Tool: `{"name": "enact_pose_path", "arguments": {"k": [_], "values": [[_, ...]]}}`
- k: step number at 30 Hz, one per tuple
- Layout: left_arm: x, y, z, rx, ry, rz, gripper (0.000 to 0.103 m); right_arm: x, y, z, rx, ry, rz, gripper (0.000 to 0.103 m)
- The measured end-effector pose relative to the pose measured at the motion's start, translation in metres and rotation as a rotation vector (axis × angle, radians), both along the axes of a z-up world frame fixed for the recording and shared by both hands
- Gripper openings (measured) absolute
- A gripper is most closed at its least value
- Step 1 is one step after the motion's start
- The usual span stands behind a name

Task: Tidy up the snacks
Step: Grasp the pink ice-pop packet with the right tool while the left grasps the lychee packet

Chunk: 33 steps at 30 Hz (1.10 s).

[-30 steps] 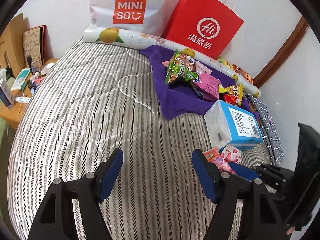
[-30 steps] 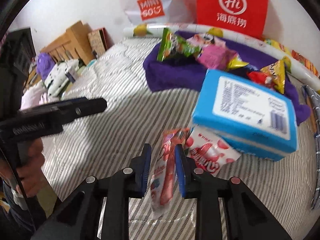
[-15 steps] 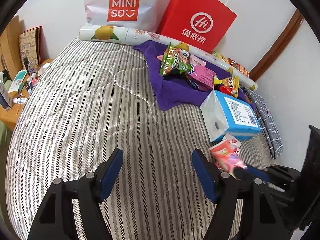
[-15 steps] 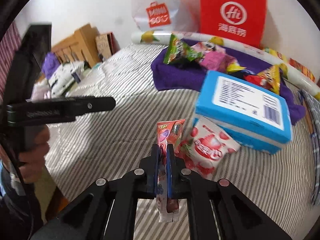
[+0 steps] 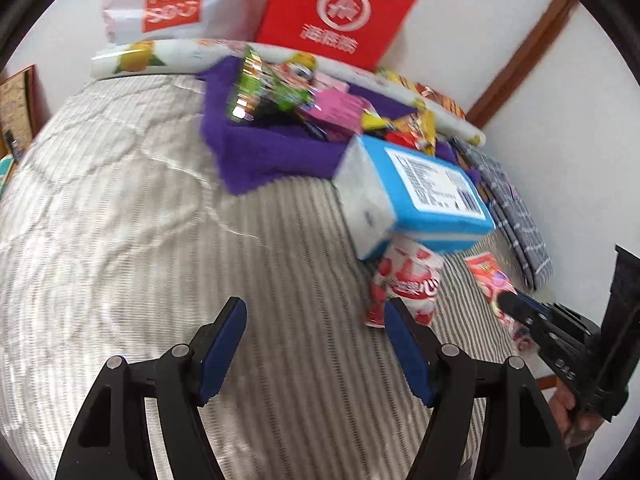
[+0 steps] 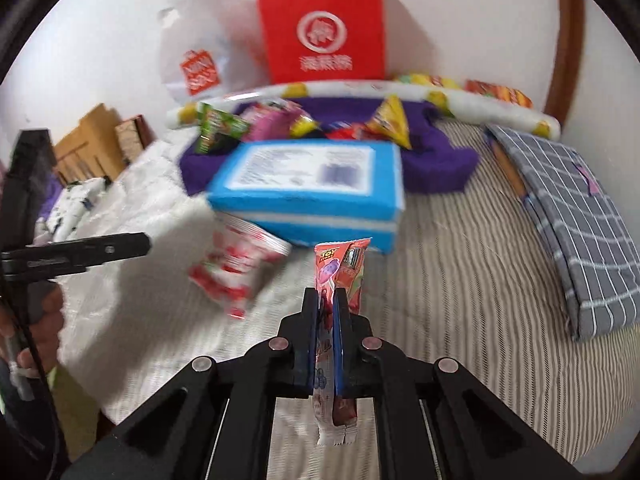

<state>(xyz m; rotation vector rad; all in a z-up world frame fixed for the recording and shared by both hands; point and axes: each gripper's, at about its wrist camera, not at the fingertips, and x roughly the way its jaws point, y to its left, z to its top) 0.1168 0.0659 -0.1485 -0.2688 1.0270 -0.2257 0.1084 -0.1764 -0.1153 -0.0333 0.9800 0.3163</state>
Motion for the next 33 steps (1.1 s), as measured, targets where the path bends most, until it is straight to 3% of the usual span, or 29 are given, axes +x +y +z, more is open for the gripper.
{"name": "enact_pose_path", "arguments": {"k": [7,10,11,15,20,27,33], "values": [[0.004,-0.024,-0.012,0.065,0.016,-0.025,0.069,0.006,-0.017,-0.027,0.024,0.034,-0.009,0.013],[0.003,-0.025,-0.013,0.072,0.005,-0.018,0.070,0.007,-0.019,-0.031,0.009,0.032,-0.009,0.039],[0.003,-0.025,-0.014,0.073,0.004,-0.016,0.070,0.008,-0.018,-0.033,-0.001,0.027,-0.005,0.041],[0.002,-0.028,-0.014,0.094,-0.015,-0.015,0.070,0.014,-0.014,-0.045,-0.029,0.007,0.008,0.041],[-0.002,-0.033,-0.016,0.139,-0.045,-0.021,0.070,0.015,-0.014,-0.044,-0.055,-0.032,0.008,0.026],[-0.001,-0.036,-0.016,0.167,-0.043,-0.045,0.071,0.027,-0.021,-0.041,-0.086,-0.038,0.031,0.026],[-0.003,-0.030,-0.013,0.117,-0.048,-0.038,0.071,0.042,-0.034,-0.048,0.023,-0.021,-0.011,0.025]]}}
